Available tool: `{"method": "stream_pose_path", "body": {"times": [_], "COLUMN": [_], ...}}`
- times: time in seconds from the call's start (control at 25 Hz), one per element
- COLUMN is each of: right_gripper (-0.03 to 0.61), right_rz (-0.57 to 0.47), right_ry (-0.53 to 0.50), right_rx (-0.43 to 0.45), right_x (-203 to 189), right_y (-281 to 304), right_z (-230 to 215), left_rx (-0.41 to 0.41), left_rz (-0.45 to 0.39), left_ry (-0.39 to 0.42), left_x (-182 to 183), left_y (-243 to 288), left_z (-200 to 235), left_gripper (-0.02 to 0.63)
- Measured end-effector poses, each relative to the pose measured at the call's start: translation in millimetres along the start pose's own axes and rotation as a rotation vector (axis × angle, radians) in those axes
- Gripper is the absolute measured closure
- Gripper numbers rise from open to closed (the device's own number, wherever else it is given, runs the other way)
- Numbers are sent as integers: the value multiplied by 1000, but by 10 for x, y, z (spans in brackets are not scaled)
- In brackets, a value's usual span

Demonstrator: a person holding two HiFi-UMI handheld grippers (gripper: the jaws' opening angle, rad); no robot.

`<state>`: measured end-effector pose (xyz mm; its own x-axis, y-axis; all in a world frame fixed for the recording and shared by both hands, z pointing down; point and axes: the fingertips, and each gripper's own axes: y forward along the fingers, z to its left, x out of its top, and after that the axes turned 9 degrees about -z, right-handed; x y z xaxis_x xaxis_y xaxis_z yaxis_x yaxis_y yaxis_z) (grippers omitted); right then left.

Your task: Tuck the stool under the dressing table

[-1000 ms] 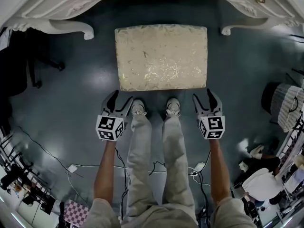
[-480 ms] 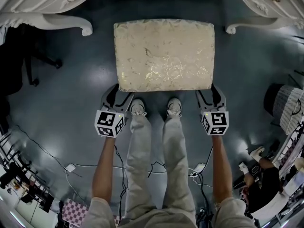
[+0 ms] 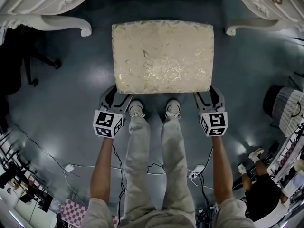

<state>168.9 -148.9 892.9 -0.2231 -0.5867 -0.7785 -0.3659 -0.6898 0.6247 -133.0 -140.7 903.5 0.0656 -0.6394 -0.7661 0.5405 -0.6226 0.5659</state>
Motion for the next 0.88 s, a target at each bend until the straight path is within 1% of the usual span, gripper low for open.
{"method": "stream_pose_path", "body": {"times": [0.16, 0.28, 0.52, 0.88], "right_gripper": [316, 319, 322, 327], "right_rz": [3, 5, -8, -28], "right_ry": [-4, -9, -6, -21], "right_rx": [11, 13, -1, -15], "right_x": [149, 129, 90, 72], "right_y": [153, 177, 193, 218], "right_z": [-92, -95, -72, -64], "left_rx": [4, 5, 26, 25], "left_rz": [-1, 4, -13, -26], "left_ry": [1, 7, 18, 34], "left_x": [150, 143, 118, 117], "left_y": [126, 147, 147, 168], "left_z": [79, 84, 110, 145], "left_gripper": [356, 356, 356, 356]}}
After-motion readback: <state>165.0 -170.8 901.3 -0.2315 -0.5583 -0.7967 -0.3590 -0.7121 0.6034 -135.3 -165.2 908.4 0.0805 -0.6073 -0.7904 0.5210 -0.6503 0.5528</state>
